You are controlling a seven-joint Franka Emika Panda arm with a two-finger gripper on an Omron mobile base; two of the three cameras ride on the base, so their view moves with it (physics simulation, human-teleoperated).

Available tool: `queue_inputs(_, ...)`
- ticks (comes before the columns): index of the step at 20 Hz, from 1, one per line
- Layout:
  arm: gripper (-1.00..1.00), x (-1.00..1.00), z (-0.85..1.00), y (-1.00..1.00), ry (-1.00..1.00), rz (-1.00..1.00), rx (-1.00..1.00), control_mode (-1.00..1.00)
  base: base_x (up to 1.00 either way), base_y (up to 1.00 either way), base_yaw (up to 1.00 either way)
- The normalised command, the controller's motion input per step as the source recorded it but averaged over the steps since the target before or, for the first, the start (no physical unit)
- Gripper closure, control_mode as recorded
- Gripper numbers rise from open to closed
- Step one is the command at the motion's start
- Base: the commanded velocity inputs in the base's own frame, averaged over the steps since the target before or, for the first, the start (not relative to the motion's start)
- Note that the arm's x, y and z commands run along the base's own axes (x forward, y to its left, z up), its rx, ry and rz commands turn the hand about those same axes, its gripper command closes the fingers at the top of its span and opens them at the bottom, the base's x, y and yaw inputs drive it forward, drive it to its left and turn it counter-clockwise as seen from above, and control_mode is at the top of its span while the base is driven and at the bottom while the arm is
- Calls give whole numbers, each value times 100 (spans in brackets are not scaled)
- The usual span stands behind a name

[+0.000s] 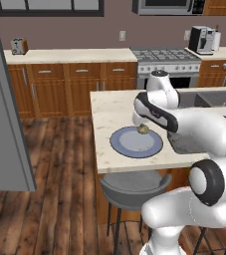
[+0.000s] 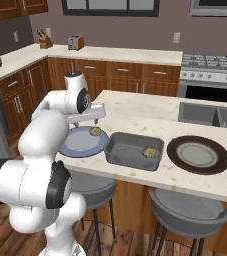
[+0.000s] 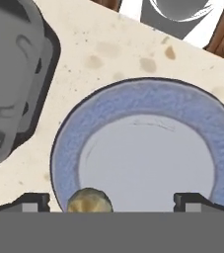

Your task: Place two dumplings into each of the tupperware containers and then place the containers in the fridge.

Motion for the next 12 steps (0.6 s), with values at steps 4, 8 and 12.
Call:
queue_inputs(4, -100, 37, -61, -4, 13, 0, 2, -100, 0, 0, 0)
queue_inputs(8, -100, 23, -77, -7, 4, 0, 3, -100, 0, 0, 0)
queue_inputs(12, -100, 18, -45, -3, 0, 0, 1, -100, 0, 0, 0)
